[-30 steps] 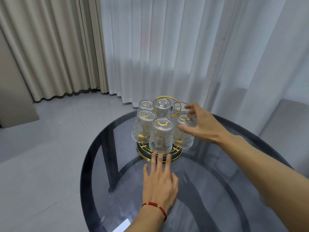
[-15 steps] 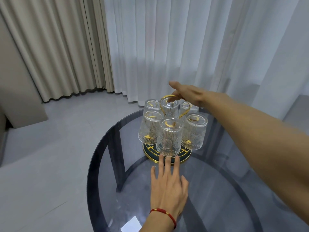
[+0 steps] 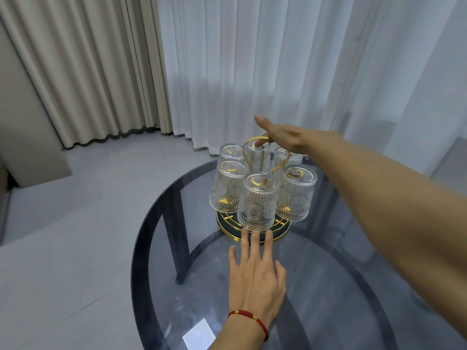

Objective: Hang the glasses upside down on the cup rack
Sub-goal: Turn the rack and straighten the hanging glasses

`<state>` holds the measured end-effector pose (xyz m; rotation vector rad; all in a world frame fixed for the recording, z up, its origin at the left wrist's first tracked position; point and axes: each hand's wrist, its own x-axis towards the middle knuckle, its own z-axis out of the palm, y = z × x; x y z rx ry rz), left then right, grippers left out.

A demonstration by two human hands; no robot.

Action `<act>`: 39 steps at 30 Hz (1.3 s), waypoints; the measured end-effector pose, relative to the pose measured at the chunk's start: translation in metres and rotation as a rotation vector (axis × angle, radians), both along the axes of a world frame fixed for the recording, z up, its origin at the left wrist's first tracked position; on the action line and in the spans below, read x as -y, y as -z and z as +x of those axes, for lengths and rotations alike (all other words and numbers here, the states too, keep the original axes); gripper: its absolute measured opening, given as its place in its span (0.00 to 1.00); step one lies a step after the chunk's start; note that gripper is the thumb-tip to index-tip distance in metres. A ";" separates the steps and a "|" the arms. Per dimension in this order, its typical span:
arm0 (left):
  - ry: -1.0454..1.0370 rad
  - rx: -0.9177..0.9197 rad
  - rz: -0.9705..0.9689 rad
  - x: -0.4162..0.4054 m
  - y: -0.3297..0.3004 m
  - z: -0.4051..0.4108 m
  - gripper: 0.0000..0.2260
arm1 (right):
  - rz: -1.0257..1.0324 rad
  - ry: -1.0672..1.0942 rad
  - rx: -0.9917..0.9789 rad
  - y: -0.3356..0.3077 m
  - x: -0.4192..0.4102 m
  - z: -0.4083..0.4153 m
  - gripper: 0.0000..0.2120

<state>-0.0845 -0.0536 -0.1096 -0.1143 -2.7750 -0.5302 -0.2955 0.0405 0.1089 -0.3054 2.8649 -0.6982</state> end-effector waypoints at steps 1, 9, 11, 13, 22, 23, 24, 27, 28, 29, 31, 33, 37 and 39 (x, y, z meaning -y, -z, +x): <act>0.000 0.003 0.000 0.000 0.000 0.000 0.27 | 0.007 0.003 0.002 0.000 0.001 -0.001 0.52; -0.002 -0.001 -0.004 0.000 0.000 0.000 0.27 | 0.031 0.005 0.021 0.000 0.001 -0.004 0.58; -0.001 0.000 -0.002 0.000 0.000 0.000 0.27 | 0.039 0.004 0.022 0.001 0.001 -0.005 0.56; -0.002 -0.002 -0.003 0.000 0.000 0.000 0.27 | 0.038 0.002 0.029 0.001 0.001 -0.006 0.55; -0.001 -0.001 -0.001 0.000 0.000 0.000 0.27 | -0.010 -0.010 0.043 0.001 0.001 -0.004 0.60; -0.001 0.001 -0.002 0.000 0.000 -0.001 0.27 | -0.026 -0.017 0.046 0.001 0.001 -0.004 0.60; -0.002 0.003 -0.001 0.000 0.001 -0.001 0.27 | -0.038 -0.021 0.048 0.001 0.002 -0.004 0.59; -0.003 0.005 0.001 0.000 0.001 -0.002 0.27 | -0.045 -0.025 0.040 0.003 0.001 -0.005 0.56; -0.001 0.006 0.001 0.000 0.002 -0.002 0.27 | -0.054 -0.037 0.035 0.003 0.001 -0.005 0.55; 0.002 0.008 0.002 0.000 0.002 -0.002 0.27 | -0.080 -0.058 0.026 0.002 0.001 -0.004 0.53; 0.003 0.007 0.005 0.000 0.003 -0.002 0.27 | -0.170 -0.120 -0.022 0.000 0.002 0.000 0.47; 0.001 0.004 0.004 0.001 0.002 -0.002 0.28 | -0.238 -0.179 -0.125 -0.005 0.008 0.007 0.42; 0.006 0.012 -0.002 0.001 0.001 -0.002 0.28 | -0.157 -0.334 -0.252 -0.016 0.034 0.030 0.42; 0.006 0.006 -0.005 0.001 0.000 -0.001 0.28 | -0.036 -0.394 -0.216 -0.018 0.047 0.038 0.46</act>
